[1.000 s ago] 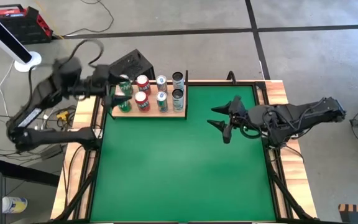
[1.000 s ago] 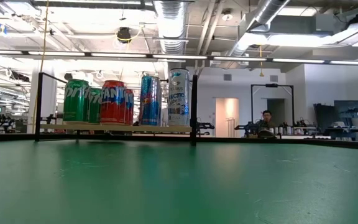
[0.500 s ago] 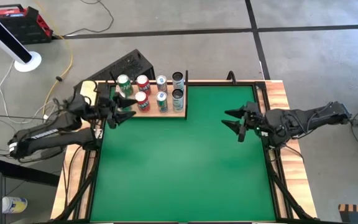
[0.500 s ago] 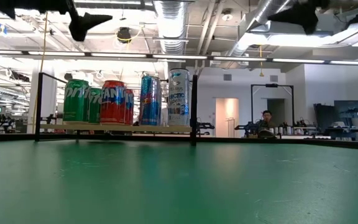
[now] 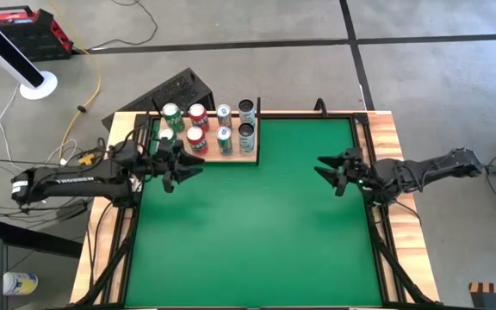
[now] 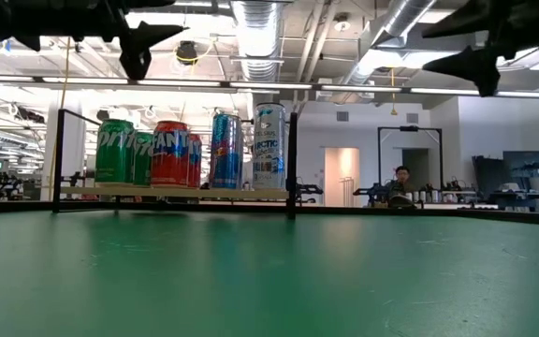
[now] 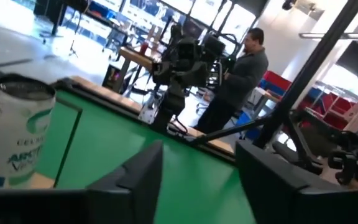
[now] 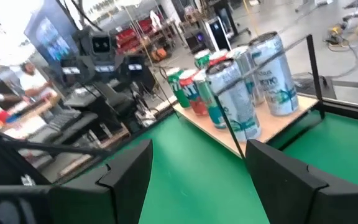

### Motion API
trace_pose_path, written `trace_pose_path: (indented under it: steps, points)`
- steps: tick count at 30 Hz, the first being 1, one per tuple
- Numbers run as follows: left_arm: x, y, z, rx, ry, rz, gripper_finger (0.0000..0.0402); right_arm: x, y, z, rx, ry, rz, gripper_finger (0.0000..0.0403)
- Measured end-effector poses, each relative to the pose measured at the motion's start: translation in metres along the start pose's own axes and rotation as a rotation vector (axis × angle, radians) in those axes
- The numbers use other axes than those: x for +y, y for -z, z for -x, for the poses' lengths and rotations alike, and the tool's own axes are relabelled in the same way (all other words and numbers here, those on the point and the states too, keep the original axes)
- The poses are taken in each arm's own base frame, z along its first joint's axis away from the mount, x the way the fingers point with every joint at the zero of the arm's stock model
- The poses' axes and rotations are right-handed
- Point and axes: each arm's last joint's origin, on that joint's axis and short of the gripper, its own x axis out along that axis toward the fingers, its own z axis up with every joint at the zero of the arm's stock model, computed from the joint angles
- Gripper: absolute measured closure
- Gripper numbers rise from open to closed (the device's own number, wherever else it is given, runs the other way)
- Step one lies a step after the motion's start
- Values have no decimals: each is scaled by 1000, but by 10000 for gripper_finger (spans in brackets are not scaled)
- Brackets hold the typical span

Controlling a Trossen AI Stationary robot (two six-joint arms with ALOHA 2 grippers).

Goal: Place canned beverage on shelf
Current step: Return to Home Position

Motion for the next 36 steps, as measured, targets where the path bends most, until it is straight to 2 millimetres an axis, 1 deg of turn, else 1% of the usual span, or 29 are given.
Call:
trace_pose_path:
  steps: [5,9,10,13,15,19,21,24,26,28,32,33,34,36]
  points:
    - [-2,-1,4,7,5,-45,305,-10,0,13,-30,-18,-17,122]
    - [-5,0,17,50,-1,-66,382,-20,-2,26,-45,0,-21,122]
    - [-6,0,21,49,-11,-72,391,-22,-3,29,-51,-1,-25,122]
    - [-8,-5,33,-14,-90,-113,394,-28,-5,36,-81,6,-35,122]
    - [-8,-5,37,-62,-127,-144,396,-31,-3,37,-98,23,-29,122]
    - [-3,3,38,-106,-130,-163,400,-35,3,33,-134,45,-38,127]
    - [1,10,38,-124,-121,-156,401,-37,10,29,-126,37,-35,138]
    - [7,22,39,-126,-117,-124,401,-39,18,26,-94,-11,-42,174]
    - [9,27,41,-112,-114,-102,401,-39,21,26,-62,-38,-27,214]
    - [11,30,43,-98,-120,-82,401,-42,25,27,-23,-37,-2,264]
    - [13,41,51,21,-147,-13,401,-49,33,32,53,-21,45,373]
    - [14,43,53,35,-156,5,401,-49,34,32,70,-24,57,384]
    - [14,43,55,36,-165,12,401,-49,35,32,87,-33,72,386]
    - [13,42,59,11,-185,9,401,-48,36,32,102,-61,100,377]
